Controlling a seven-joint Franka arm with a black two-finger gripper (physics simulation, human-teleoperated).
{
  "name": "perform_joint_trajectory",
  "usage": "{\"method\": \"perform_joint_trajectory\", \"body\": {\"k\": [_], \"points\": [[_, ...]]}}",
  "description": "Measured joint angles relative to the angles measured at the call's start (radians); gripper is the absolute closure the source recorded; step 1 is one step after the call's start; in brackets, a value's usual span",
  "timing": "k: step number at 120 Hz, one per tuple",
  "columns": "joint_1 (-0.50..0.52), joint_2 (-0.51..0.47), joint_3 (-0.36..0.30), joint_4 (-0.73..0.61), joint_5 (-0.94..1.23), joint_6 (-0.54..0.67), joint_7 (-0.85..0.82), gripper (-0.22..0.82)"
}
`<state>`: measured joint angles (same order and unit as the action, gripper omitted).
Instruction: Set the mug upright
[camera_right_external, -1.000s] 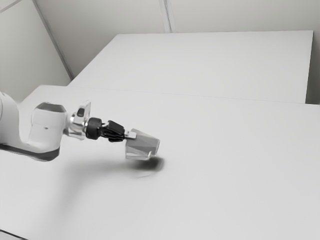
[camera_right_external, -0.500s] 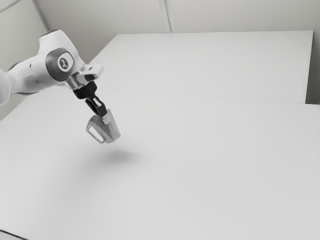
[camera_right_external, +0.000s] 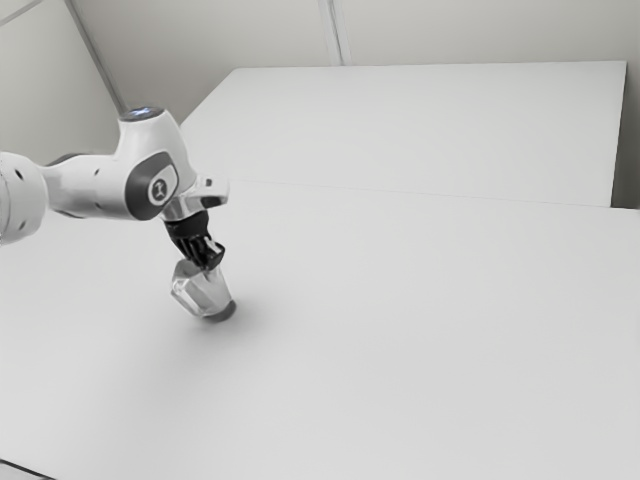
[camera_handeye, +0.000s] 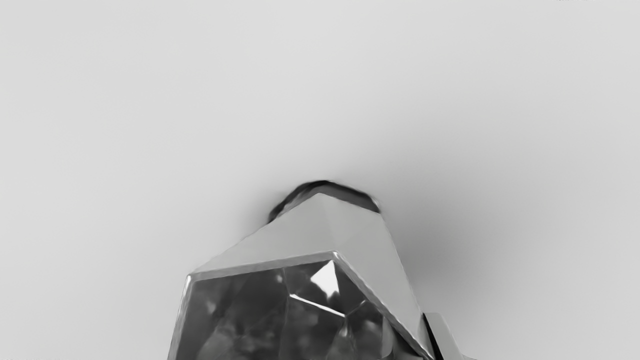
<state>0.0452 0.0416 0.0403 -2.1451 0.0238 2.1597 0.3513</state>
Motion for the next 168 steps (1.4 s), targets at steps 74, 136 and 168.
{"method": "perform_joint_trajectory", "body": {"k": [74, 136, 168], "points": [[0.013, -0.024, 0.0, 0.133, -0.026, -0.046, -0.177, 0.09], [0.003, 0.071, 0.001, 0.702, -0.062, -0.473, -0.189, 0.01], [0.006, 0.059, 0.004, 0.703, -0.069, -0.548, -0.191, 0.0]]}}
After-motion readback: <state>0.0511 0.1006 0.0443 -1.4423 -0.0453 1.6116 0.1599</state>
